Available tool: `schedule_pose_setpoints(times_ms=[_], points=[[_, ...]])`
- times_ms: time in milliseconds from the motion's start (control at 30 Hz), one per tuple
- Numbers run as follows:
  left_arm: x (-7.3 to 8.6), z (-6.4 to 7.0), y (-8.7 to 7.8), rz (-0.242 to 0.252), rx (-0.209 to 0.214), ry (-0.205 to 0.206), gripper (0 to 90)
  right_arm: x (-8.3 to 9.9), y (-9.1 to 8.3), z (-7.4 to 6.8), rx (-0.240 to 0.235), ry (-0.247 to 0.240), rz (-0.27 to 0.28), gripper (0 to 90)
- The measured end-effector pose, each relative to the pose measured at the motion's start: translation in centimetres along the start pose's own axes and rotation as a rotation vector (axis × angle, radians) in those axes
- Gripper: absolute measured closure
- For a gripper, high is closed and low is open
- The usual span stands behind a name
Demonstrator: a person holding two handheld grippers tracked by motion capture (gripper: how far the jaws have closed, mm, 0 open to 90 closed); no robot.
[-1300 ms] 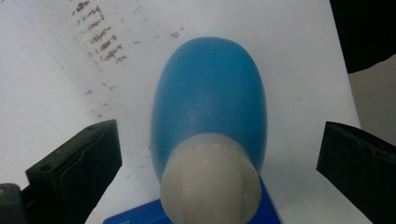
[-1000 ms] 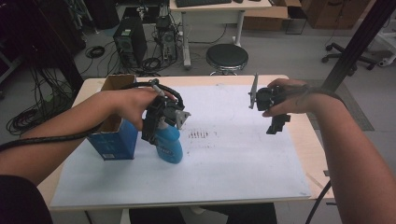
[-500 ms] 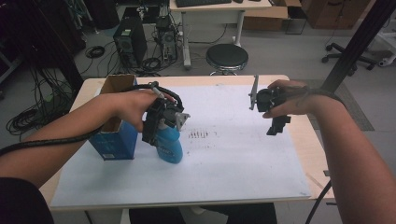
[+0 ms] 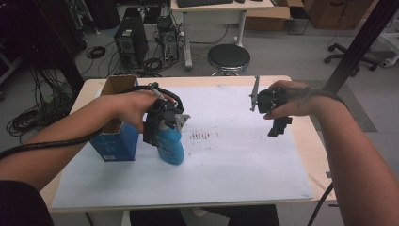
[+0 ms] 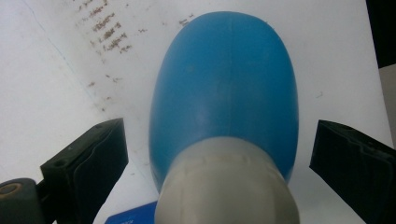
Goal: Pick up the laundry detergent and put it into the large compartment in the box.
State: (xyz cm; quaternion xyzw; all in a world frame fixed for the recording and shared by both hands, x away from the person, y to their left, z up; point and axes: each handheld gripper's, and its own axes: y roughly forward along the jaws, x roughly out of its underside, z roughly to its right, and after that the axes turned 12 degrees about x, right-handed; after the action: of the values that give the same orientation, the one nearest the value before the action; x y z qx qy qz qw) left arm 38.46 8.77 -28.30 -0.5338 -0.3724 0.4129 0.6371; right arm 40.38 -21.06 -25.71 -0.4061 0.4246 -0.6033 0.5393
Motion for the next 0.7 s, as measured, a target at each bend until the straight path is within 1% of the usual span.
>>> schedule_pose_setpoints(times_ms=[67,133,233,300,367,400,467,500,600,700], points=[[0.01,-0.03,0.05,0.001,-0.002,-0.001,5.0,-0.02,0.04,0.02,0.0,0.0,-0.001,6.2],[0.05,-0.07,0.17,-0.011,-0.009,0.005,5.7,-0.06,0.08,0.0,-0.001,0.0,0.0,6.2],[0.07,-0.08,0.2,-0.008,-0.015,0.005,7.2,-0.13,0.13,0.01,-0.001,-0.006,0.002,6.2],[0.02,-0.12,0.08,-0.011,-0.024,0.015,8.1,-0.14,0.13,0.01,-0.002,-0.006,0.002,6.2],[0.0,-0.11,0.1,-0.004,-0.025,0.01,9.2,-0.15,0.17,0.01,-0.002,0.0,-0.002,6.2],[-0.02,-0.09,0.12,-0.005,-0.036,0.016,9.2,-0.15,0.17,0.01,-0.002,0.0,-0.002,6.2],[-0.09,-0.14,0.16,-0.004,-0.038,0.02,10.0,-0.15,0.21,0.06,-0.001,-0.005,0.003,6.2],[-0.14,-0.17,0.28,-0.001,-0.046,0.026,11.3,-0.12,0.25,0.07,0.0,-0.004,0.004,6.3],[-0.25,-0.19,0.55,-0.013,-0.048,0.037,13.2,-0.06,0.32,0.06,-0.004,0.001,-0.001,6.3],[-0.26,-0.15,0.65,-0.016,-0.046,0.035,15.6,0.01,0.42,0.07,-0.005,0.001,-0.001,6.3]])
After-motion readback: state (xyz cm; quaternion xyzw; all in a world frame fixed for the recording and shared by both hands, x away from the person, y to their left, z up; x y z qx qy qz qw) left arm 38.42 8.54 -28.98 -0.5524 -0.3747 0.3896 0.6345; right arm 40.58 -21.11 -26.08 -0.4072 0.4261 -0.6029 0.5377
